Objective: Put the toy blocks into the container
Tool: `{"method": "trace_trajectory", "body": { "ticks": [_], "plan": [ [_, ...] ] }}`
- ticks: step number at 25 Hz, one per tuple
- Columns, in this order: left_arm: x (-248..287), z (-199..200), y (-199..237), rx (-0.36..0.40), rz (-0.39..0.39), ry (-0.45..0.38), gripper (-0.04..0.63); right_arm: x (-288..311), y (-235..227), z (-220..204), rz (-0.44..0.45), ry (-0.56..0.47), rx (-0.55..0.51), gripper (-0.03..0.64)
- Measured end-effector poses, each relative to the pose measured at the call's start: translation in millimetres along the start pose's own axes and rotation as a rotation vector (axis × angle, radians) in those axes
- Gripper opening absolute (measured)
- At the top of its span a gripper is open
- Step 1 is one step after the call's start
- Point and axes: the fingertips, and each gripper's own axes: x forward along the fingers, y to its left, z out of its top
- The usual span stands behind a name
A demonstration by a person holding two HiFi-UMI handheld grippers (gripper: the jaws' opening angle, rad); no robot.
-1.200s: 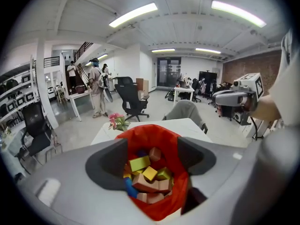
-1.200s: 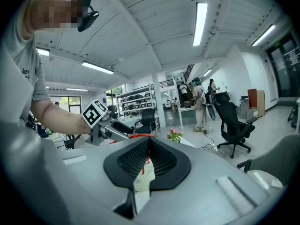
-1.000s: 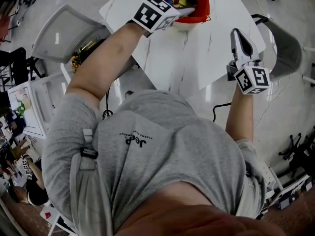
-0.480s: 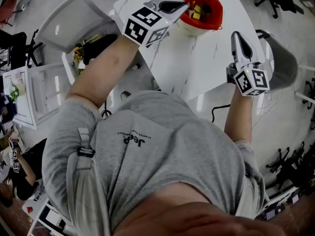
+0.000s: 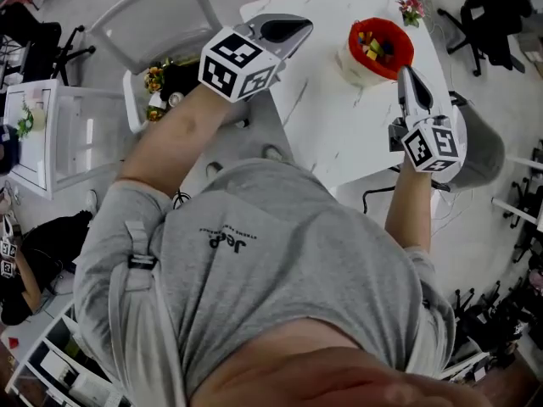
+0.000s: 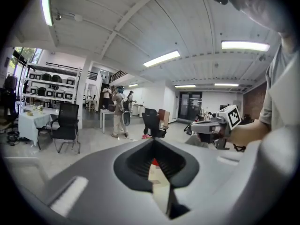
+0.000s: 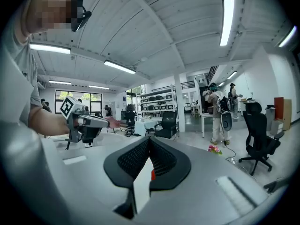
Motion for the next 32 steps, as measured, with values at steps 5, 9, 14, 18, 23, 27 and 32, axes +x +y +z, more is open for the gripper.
{"method": "trace_trajectory", "body": {
  "ticks": [5, 9, 14, 18, 23, 27, 32],
  "plan": [
    [-76.9, 7.4, 36.7, -0.021, 0.106, -0.048, 0.057, 35.0, 53.7, 16.1, 0.077, -0.002, -0.015, 0.003],
    [-140.8, 4.0, 61.3, -0.030, 0.187, -0.067, 0.057, 63.2, 102.4, 25.7, 0.146, -0.002, -0.030, 0.003],
    [-229.1, -6.7, 91.7, -0.056, 0.315, -0.094, 0.057, 104.3, 178.2, 34.3, 0.266, -0.001, -0.040, 0.003],
    [-297.0, -19.1, 110.4, -0.076, 0.407, -0.118, 0.057, 132.4, 244.6, 31.2, 0.356, 0.017, -0.054, 0.003],
    [-372.9, -38.2, 115.7, -0.090, 0.508, -0.137, 0.057, 152.3, 314.3, 33.1, 0.450, 0.037, -0.096, 0.003],
    [-419.2, -55.0, 117.5, -0.116, 0.579, -0.156, 0.057, 164.9, 353.3, 36.4, 0.512, 0.043, -0.123, 0.003],
    [-456.5, -67.4, 117.4, -0.135, 0.637, -0.165, 0.057, 175.7, 385.1, 37.0, 0.551, 0.050, -0.121, 0.003]
  ]
}}
